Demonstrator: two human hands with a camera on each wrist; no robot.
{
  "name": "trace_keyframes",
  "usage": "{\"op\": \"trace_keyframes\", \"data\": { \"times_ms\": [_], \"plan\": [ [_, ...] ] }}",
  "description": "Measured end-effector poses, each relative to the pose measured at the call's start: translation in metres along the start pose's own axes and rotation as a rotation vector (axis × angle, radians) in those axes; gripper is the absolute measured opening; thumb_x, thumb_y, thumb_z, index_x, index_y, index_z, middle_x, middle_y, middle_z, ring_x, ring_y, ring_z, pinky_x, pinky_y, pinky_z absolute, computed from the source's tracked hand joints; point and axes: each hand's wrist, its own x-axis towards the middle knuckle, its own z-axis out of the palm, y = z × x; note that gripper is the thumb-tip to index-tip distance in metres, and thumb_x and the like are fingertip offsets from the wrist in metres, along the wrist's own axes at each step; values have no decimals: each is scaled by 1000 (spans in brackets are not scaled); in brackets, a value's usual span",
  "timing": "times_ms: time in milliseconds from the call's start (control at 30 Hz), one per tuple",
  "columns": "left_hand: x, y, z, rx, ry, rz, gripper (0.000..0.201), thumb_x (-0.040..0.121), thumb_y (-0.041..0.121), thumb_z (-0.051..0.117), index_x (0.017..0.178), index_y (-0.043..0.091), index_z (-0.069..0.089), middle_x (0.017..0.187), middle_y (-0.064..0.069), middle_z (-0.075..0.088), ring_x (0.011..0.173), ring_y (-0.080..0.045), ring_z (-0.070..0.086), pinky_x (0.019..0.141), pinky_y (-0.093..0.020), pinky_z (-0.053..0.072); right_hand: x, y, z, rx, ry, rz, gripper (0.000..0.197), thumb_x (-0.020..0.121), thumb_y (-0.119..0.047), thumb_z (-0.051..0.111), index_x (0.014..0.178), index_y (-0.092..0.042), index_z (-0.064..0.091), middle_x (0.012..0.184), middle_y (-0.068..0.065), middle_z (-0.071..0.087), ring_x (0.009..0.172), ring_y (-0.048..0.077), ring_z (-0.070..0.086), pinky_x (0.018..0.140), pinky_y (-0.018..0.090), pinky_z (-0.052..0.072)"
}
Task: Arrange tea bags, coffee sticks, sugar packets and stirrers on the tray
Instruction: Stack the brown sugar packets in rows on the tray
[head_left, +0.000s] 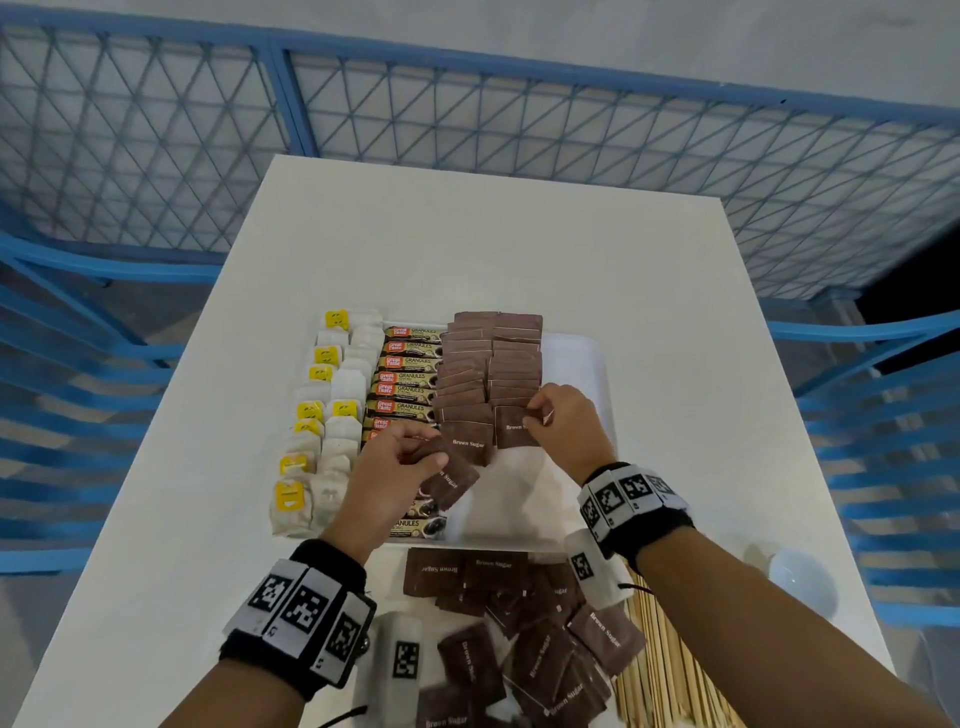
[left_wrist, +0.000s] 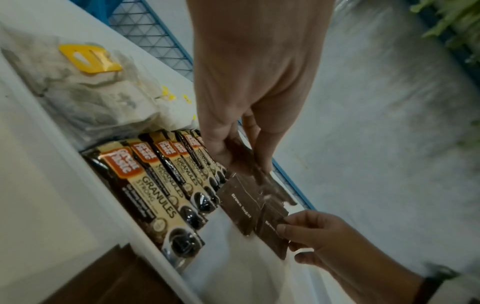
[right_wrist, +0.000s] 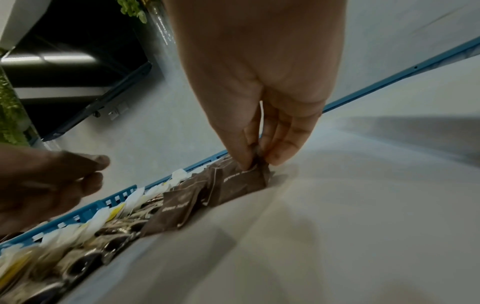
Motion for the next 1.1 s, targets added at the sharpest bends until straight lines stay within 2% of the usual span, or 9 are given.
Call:
{"op": "trace_keyframes", "data": {
  "times_ms": [67, 133, 200, 267, 367, 533, 733, 967, 1100],
  "plan": [
    [7, -3, 1, 118, -1, 39, 31, 78, -2, 68, 84, 27, 60, 89, -4, 65, 82, -19, 61, 73, -32, 51, -5, -1, 2, -48, 38, -30, 24, 82, -12, 65, 103, -8, 56, 98, 0, 46, 86, 15, 50, 76, 21, 46],
    [13, -5, 3, 238, -20, 83, 26, 78, 0, 69, 82, 24, 62, 84, 2, 64, 81, -14, 59, 72, -19, 47, -10, -3, 4, -71, 104, -74, 29, 81, -14, 65, 108, -9, 55, 103, 3, 46, 92, 16, 50, 78, 25, 47],
    [16, -6, 7, 344, -15, 119, 18, 78, 2, 70, 82, 18, 63, 78, 6, 61, 75, -10, 56, 63, -8, 41, -15, -8, 7, -37, 145, -142, 27, 82, -11, 64, 107, -8, 56, 104, 7, 50, 94, 19, 52, 80, 27, 48],
    [19, -7, 9, 404, -2, 148, 15, 76, 4, 72, 81, 16, 64, 76, 3, 62, 73, -11, 56, 59, -7, 38, -19, -12, 13, -14, 101, -224, 23, 81, -8, 64, 103, -7, 58, 102, 7, 51, 93, 20, 53, 82, 29, 49],
    [22, -8, 11, 464, 25, 162, 13, 77, 5, 72, 80, 15, 64, 72, 5, 58, 66, -4, 49, 57, -5, 36, -22, -18, 22, -119, -19, -328, 28, 80, -12, 67, 107, -8, 61, 101, 10, 52, 95, 23, 49, 86, 30, 45],
    [22, -9, 10, 502, 21, 166, 14, 78, 7, 71, 78, 16, 61, 74, 4, 59, 71, -12, 54, 59, -13, 37, -15, -25, 29, -239, -61, -321, 27, 81, -16, 66, 106, -8, 64, 105, 13, 53, 99, 28, 48, 88, 40, 46],
    [20, -10, 5, 512, 10, 182, 14, 78, 1, 69, 79, 11, 59, 69, 7, 54, 64, -4, 48, 57, -4, 36, -7, -28, 27, -291, -113, -248, 36, 85, -27, 63, 116, -11, 56, 116, 9, 48, 111, 24, 43, 97, 34, 41],
    [21, -13, 7, 537, 6, 202, 17, 77, 1, 70, 78, 12, 57, 67, 8, 53, 63, -8, 49, 57, -3, 37, -4, -30, 25, -246, -131, -212, 18, 88, -22, 60, 100, -10, 62, 110, 8, 50, 108, 23, 44, 94, 32, 41],
    [24, -12, 9, 556, 12, 227, 15, 78, 2, 69, 78, 11, 57, 66, 9, 51, 61, -5, 47, 58, -5, 38, -1, -32, 23, -197, -92, -208, 14, 89, -19, 58, 94, -8, 65, 105, 9, 52, 105, 23, 45, 89, 28, 38]
  ]
}}
